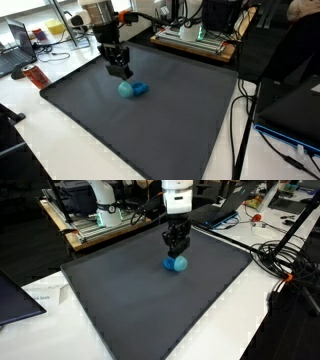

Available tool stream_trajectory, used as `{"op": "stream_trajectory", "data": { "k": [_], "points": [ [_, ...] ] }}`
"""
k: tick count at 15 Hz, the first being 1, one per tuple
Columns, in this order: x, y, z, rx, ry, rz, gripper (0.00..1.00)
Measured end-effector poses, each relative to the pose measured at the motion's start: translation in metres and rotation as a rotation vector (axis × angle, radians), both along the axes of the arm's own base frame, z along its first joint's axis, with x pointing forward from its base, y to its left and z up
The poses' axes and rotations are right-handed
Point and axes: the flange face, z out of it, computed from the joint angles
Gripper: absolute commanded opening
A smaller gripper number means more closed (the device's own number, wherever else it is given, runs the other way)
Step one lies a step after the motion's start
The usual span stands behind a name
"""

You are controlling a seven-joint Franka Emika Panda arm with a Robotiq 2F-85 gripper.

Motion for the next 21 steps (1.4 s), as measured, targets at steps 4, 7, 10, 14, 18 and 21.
{"op": "stream_trajectory", "data": {
  "k": [4,7,10,14,18,21],
  "points": [
    [-0.002,-0.02,-0.001,0.104,-0.03,0.034,0.22],
    [-0.007,-0.039,-0.005,0.176,-0.056,0.054,0.22],
    [-0.011,-0.057,-0.012,0.24,-0.075,0.083,0.22],
    [-0.017,-0.071,-0.025,0.328,-0.092,0.11,0.47],
    [-0.019,-0.077,-0.035,0.363,-0.098,0.087,0.47],
    [-0.019,-0.077,-0.035,0.366,-0.098,0.086,0.47]
  ]
}}
